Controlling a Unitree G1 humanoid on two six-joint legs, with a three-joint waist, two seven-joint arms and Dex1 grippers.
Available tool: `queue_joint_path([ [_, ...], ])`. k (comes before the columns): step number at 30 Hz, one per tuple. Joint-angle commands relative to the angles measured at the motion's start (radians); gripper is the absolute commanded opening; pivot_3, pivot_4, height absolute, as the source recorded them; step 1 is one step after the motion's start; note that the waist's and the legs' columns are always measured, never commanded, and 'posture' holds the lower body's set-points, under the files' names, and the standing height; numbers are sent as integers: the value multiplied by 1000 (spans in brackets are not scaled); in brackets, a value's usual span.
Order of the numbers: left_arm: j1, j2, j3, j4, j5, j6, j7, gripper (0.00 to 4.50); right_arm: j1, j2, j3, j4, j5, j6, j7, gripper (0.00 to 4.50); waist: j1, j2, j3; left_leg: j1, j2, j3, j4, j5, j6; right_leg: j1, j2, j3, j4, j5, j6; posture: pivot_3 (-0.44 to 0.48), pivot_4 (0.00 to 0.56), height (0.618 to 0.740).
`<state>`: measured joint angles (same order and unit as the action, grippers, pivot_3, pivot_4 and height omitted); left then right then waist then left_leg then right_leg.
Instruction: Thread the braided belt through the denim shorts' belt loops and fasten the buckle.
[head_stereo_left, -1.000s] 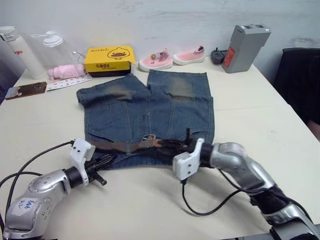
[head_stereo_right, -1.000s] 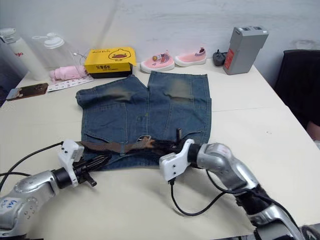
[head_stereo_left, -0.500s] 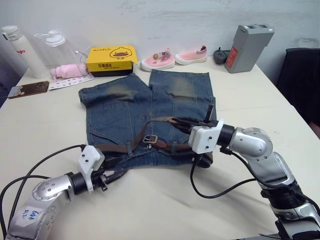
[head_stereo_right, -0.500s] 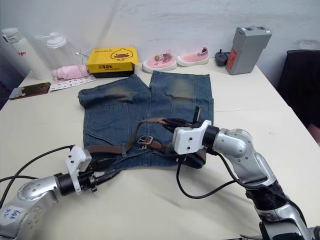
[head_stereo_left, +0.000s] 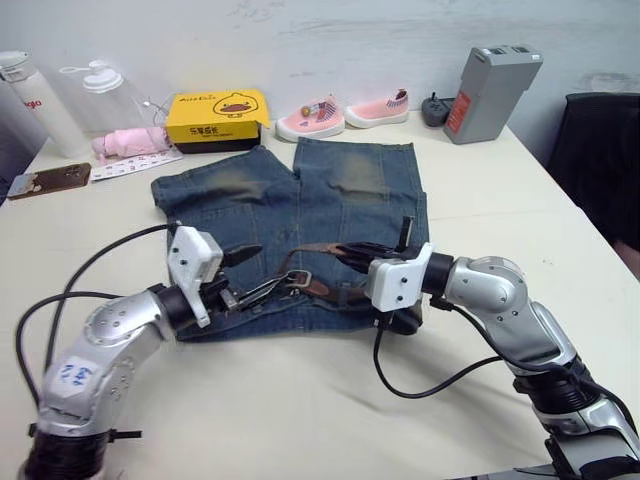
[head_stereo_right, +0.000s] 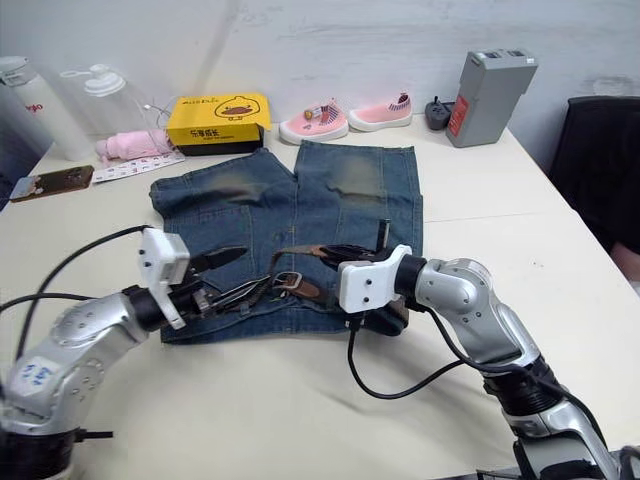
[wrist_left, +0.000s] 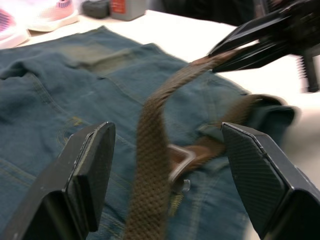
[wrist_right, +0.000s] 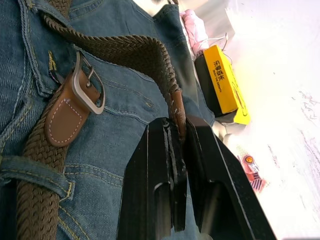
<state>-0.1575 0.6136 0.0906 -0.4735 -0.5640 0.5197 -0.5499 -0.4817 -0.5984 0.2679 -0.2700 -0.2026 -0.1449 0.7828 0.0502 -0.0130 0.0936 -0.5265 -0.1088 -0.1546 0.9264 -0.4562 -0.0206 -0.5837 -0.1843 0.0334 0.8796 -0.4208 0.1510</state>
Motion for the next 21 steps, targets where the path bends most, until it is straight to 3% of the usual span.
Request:
queue_joint_path([
  [1, -49, -36, -37, 62, 85, -97, -7, 3703, -20, 11, -11, -59, 32, 13, 11, 0, 3, 0, 0, 0, 0, 0, 0, 0, 0, 0, 0, 0, 0, 0, 0, 0, 150, 636],
  [5, -99, -90, -66, 152, 130, -166, -29, 3703, -18, 13, -13, -95, 44, 49, 26, 0, 3, 0, 0, 0, -1, 0, 0, 0, 0, 0, 0, 0, -1, 1, 1, 0, 150, 636],
  [6, -101, -100, -67, 163, 141, -179, -25, 3465, -16, 15, -13, -101, 44, 56, 26, 0, 3, 0, 0, 0, -1, -1, 0, 0, 0, 0, 0, 0, -1, 1, 1, 0, 150, 636],
  [9, -103, -119, -56, 173, 139, -201, -37, 2385, -13, 18, -13, -112, 44, 76, 26, 0, 2, -1, 0, 0, 0, -1, 0, 0, 0, 0, 0, 0, -1, 1, 1, 0, 150, 636],
  [13, -100, -124, -38, 148, 120, -195, -51, 422, -6, 22, -15, -121, 44, 103, 23, 0, 1, -1, 0, 0, 0, -1, 0, 0, 0, 0, 0, 0, -1, 1, 2, 0, 150, 636],
  [14, -99, -124, -34, 145, 118, -194, -52, 56, -5, 22, -15, -122, 44, 108, 22, 0, 1, -1, 0, 0, 0, -1, 0, 0, 0, 0, 0, 0, -1, 1, 2, 0, 150, 636],
  [15, -98, -124, -32, 144, 119, -193, -52, 56, -4, 23, -15, -122, 43, 113, 21, 0, 1, -1, 0, 0, 0, -1, 0, 0, 0, 0, 0, 0, -1, 1, 2, 0, 150, 636],
  [18, -83, -116, -22, 137, 128, -187, -47, 0, -2, 35, -21, -116, 53, 136, 13, 1246, 2, -1, 0, 0, 0, -1, 0, 0, 0, 0, 0, 0, -1, 1, 2, 0, 150, 636],
  [21, -80, -125, -4, 132, 116, -171, -31, 0, -4, 47, -21, -119, 68, 164, 14, 2810, 1, -1, 0, 0, 0, -1, 0, 0, 0, 0, 0, 0, -2, 1, 2, 0, 150, 636],
])
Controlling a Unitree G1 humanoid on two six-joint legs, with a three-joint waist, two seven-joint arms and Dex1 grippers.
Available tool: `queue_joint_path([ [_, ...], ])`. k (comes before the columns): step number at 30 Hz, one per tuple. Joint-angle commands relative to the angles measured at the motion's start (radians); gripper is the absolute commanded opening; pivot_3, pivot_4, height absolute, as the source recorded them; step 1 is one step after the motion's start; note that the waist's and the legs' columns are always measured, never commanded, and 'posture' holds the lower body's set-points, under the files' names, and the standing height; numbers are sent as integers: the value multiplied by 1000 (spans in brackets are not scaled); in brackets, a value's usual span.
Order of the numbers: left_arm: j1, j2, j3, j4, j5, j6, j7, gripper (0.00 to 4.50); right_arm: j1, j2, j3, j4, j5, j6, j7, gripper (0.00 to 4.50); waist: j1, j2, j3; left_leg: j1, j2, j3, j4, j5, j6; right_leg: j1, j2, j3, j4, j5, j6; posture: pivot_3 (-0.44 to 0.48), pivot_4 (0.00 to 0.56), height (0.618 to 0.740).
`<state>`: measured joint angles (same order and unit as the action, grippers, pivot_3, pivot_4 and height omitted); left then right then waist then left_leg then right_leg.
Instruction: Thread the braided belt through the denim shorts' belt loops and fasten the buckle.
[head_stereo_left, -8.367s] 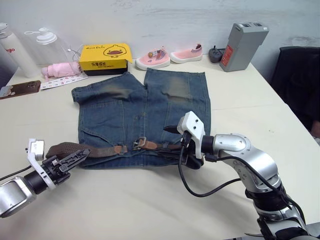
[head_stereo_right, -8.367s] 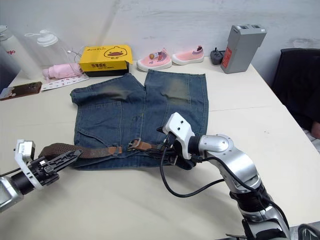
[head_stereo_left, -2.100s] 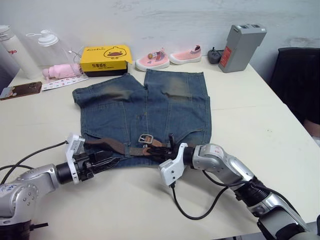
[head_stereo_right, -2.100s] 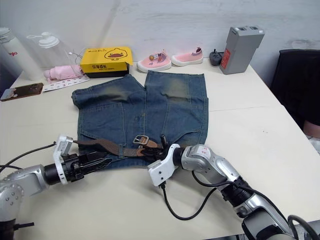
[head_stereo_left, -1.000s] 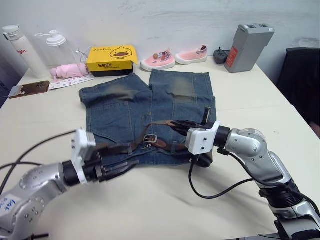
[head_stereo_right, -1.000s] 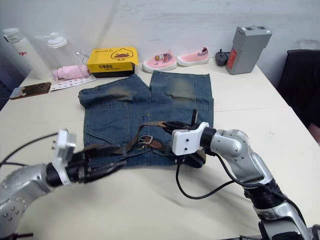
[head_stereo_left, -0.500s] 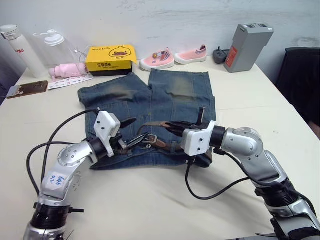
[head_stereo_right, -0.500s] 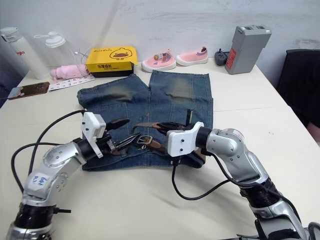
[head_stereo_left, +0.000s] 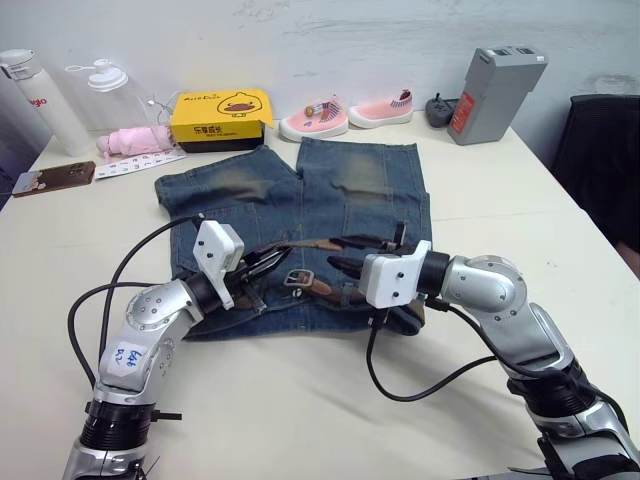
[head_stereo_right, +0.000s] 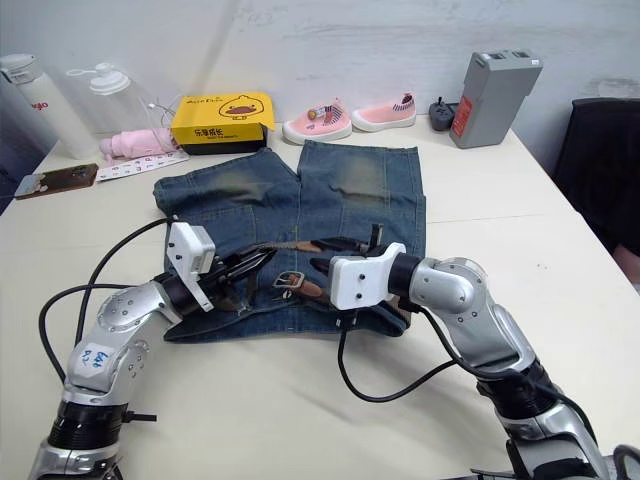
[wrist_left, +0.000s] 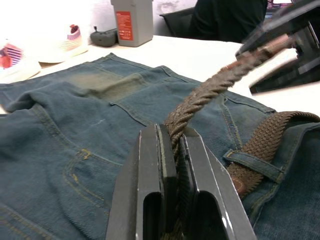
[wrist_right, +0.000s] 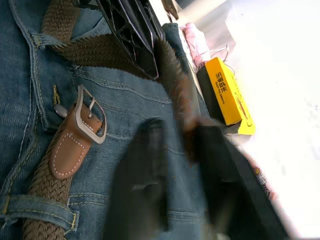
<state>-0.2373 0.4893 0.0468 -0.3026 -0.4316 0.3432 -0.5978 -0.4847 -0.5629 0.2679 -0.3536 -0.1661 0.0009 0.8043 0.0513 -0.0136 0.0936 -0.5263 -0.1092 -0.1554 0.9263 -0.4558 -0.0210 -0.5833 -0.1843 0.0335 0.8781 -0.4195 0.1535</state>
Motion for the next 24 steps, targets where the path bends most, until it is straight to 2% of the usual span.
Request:
queue_joint_path([
  [1, -5, -8, 53, -41, -29, 21, 31, 0, 1, 17, -23, -40, 37, 38, -9, 3330, 0, 0, 0, 0, 0, 0, 0, 0, 0, 0, 0, 0, 0, 0, 0, 0, 150, 636],
  [3, -13, -20, 75, -46, -48, 45, 54, 0, 9, 24, -23, -50, 44, 75, -10, 4391, 0, 0, 0, 0, 0, 0, 0, 0, 0, 0, 0, 0, 0, 0, 0, 0, 150, 636],
  [4, -21, -31, 95, -53, -71, 64, 74, 0, 24, 18, -14, -53, 36, 98, -4, 4488, 1, 0, 0, 0, 0, 0, 0, 0, 0, 0, 0, 0, 0, 0, 0, 0, 150, 636],
  [11, -33, -40, 173, -113, -132, 142, 146, 0, 156, 54, 96, -88, -6, 210, -10, 4488, -1, -1, -1, 0, 0, -1, -1, 0, 0, 1, 0, 0, -1, 0, 0, 0, 150, 636],
  [17, -28, -31, 186, -146, -151, 176, 162, 0, 146, 144, 100, -13, -49, 283, -110, 4488, -1, -1, -1, 1, 1, -1, -1, 1, -2, 1, 1, 0, -1, 1, 2, 0, 150, 636],
  [21, -29, -25, 198, -147, -157, 187, 166, 0, 136, 157, 109, 4, -55, 334, -110, 4488, 1, -1, -1, 1, 0, -1, -1, 1, -2, 0, 1, 0, 0, 1, 2, 0, 150, 636],
  [24, -32, -21, 211, -142, -161, 193, 167, 0, 137, 153, 117, 3, -60, 359, -107, 3660, 0, -1, -1, 1, 0, -1, -1, 1, -2, 1, 1, 0, -1, 1, 2, 0, 150, 636],
])
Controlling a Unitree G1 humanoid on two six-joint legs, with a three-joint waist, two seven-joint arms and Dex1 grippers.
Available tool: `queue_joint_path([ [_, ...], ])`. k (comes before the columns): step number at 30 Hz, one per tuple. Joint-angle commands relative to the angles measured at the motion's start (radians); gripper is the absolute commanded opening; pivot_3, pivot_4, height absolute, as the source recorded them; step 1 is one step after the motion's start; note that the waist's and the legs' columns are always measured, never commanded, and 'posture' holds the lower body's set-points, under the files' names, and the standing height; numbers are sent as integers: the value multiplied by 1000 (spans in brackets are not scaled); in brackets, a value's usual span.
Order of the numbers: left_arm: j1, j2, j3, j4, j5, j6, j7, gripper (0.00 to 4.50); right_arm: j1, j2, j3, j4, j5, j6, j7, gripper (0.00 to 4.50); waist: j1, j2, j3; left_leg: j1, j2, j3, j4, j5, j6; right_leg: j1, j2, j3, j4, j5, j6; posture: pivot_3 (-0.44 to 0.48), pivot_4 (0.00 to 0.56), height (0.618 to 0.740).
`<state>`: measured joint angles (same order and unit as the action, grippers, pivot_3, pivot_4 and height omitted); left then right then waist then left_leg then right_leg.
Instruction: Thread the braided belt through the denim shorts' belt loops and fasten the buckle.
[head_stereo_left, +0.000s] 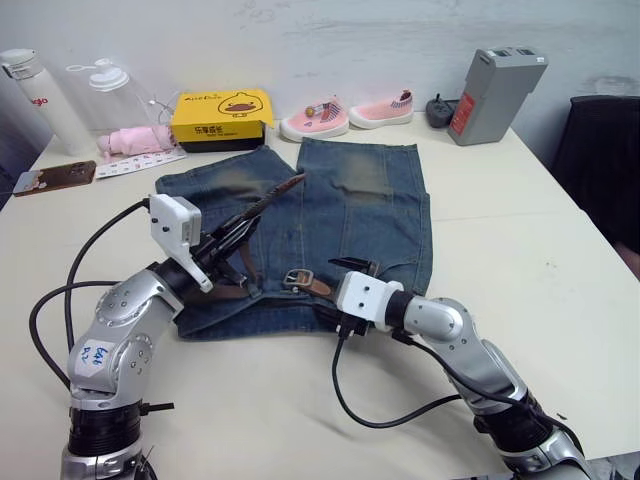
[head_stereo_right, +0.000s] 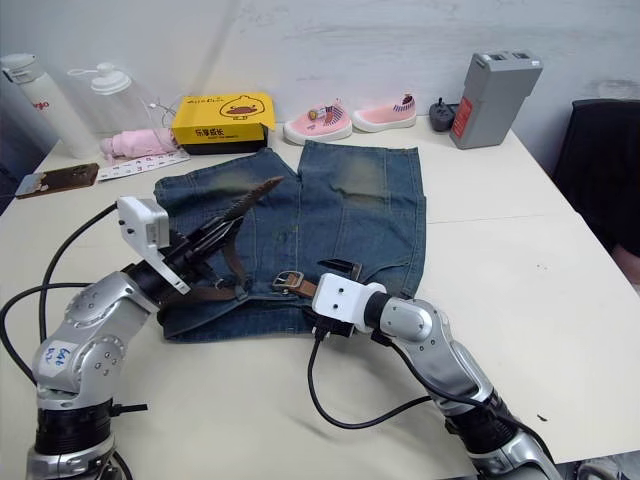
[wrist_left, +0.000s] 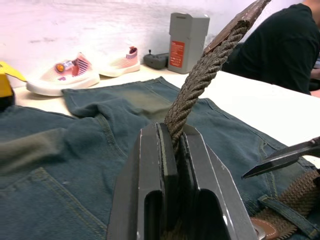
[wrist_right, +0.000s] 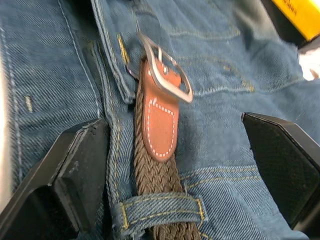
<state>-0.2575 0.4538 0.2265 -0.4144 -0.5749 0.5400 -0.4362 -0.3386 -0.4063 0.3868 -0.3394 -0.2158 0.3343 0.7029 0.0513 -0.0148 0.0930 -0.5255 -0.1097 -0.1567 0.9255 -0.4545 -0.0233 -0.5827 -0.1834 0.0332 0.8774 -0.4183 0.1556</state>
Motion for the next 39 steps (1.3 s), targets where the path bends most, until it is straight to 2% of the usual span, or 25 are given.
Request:
queue_joint_path([
  [1, -14, 16, 35, -29, -20, -1, 6, 0, -8, -7, 2, -13, -8, 32, 2, 3221, 0, 0, 0, 0, 0, 0, 0, 0, 0, 0, 0, 0, 0, 0, 0, 0, 150, 636],
  [5, -7, 27, 38, -27, -16, 2, 0, 0, -7, 0, 10, -24, 2, 100, 12, 1145, -1, 0, 0, 0, 0, 0, 0, 0, 0, 0, 0, 0, 0, 0, 0, 0, 150, 636],
  [8, 29, 45, 21, -32, -1, -1, -20, 0, -18, 45, -8, -46, 33, 222, 1, 16, -2, 0, 0, 0, 0, 0, 0, 0, 0, 0, 0, 0, 0, 0, 0, 0, 150, 636],
  [14, 184, 124, -47, -75, 32, 0, -119, 0, -87, 151, -79, -111, 96, 496, -54, 16, -16, 1, 1, 1, 1, 0, -2, 0, 0, 0, 0, 0, 0, 0, 0, 0, 150, 636],
  [18, 240, 132, -23, -75, 3, 71, -102, 0, -128, 167, -97, -133, 115, 601, -87, 16, -10, 2, 1, 1, 0, -2, -2, 0, -1, 1, 0, 0, -1, 0, 0, 0, 150, 636],
  [21, 254, 111, 6, -83, -45, 168, -44, 0, -142, 169, -101, -144, 131, 635, -113, 16, -8, 2, 1, 1, 0, -1, -2, 1, 0, 1, 0, 0, -1, 0, 0, 0, 150, 636],
  [24, 276, 131, -24, -90, -17, 214, -26, 0, -144, 171, -101, -153, 149, 650, -131, 16, -8, 2, 1, 1, 0, -2, -3, 1, 0, 1, 0, 0, -1, 0, 0, 0, 150, 636],
  [34, 202, 98, -51, -69, 4, 356, 96, 0, -168, 171, -83, -193, 195, 698, -181, 16, -4, 2, 1, 4, 0, -1, -3, 1, 0, 3, 0, 0, -2, 0, 0, 0, 150, 636],
  [39, 197, 102, -64, -69, 12, 404, 110, 0, -173, 168, -78, -208, 216, 711, -202, 16, -3, 2, 1, 8, 0, 0, -6, 1, 0, 6, 0, 0, -2, 0, 0, 0, 150, 636],
])
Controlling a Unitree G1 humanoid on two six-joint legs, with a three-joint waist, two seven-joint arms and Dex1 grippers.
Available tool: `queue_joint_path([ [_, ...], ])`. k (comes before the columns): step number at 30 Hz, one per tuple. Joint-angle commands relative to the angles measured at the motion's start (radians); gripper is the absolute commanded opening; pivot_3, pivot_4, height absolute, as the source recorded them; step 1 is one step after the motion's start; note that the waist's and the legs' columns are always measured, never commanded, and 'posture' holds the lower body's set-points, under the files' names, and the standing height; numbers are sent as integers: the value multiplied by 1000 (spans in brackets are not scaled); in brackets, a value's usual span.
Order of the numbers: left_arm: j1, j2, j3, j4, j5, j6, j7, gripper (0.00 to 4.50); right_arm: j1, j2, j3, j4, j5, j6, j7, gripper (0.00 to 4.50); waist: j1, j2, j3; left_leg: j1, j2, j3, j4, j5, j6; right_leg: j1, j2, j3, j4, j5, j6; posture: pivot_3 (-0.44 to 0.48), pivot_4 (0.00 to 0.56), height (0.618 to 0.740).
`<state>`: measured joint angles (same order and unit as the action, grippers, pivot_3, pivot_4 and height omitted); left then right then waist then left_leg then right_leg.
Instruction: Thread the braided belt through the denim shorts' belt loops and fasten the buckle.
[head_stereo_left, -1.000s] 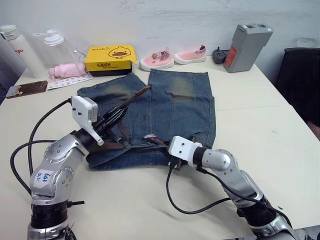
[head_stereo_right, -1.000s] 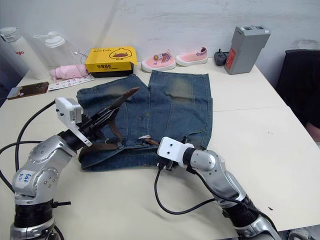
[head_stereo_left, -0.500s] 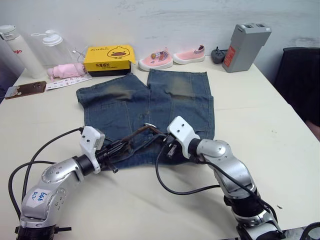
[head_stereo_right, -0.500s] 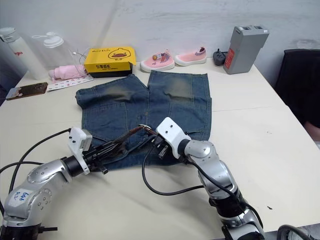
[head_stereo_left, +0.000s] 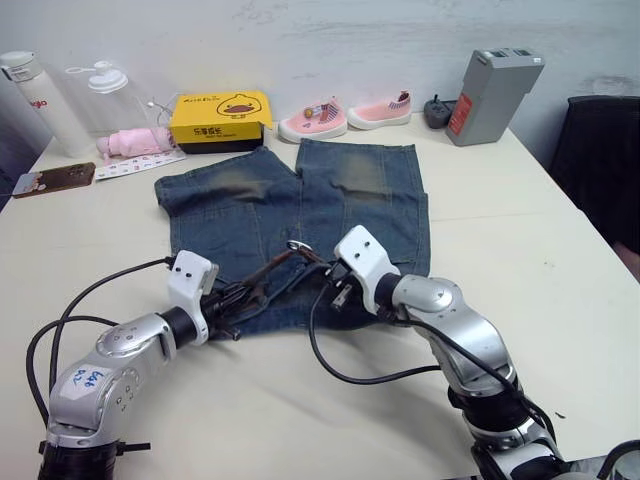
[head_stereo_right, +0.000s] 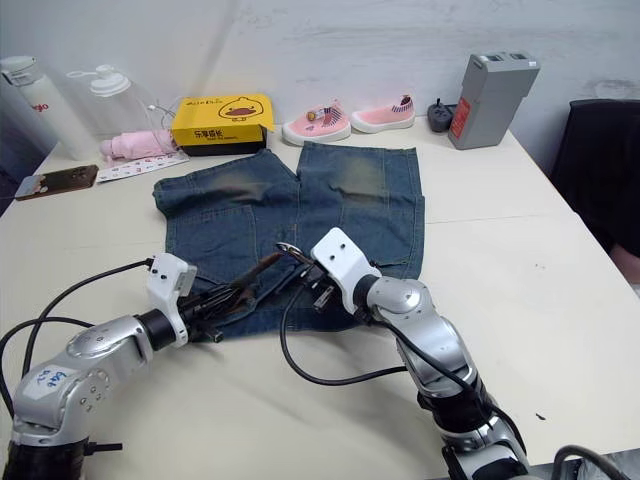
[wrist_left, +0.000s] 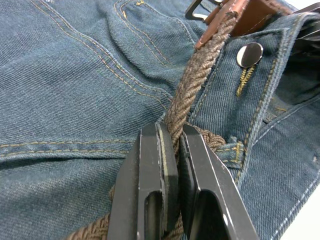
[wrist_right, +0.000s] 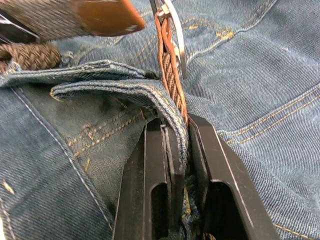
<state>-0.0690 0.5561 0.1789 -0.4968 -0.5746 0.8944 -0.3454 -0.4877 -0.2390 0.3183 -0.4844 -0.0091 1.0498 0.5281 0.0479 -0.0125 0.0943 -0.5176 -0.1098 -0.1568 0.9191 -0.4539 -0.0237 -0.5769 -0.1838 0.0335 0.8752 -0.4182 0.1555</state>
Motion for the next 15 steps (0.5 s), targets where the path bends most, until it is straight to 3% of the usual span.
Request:
queue_joint_path([
  [1, 3, -4, -16, 19, 11, 67, 31, 0, -25, -1, -9, -66, 12, -2, -30, 16, 0, 0, 0, 2, 0, 0, -2, 0, 0, 2, 0, 0, -1, 0, 0, 0, 150, 636],
  [15, -81, -86, -80, 15, 46, 124, 105, 0, -22, -30, 41, -82, 42, -5, -46, 16, 5, 1, 1, 8, 0, 0, -7, 1, 0, 8, 0, 0, -5, 0, 0, 0, 150, 636],
])
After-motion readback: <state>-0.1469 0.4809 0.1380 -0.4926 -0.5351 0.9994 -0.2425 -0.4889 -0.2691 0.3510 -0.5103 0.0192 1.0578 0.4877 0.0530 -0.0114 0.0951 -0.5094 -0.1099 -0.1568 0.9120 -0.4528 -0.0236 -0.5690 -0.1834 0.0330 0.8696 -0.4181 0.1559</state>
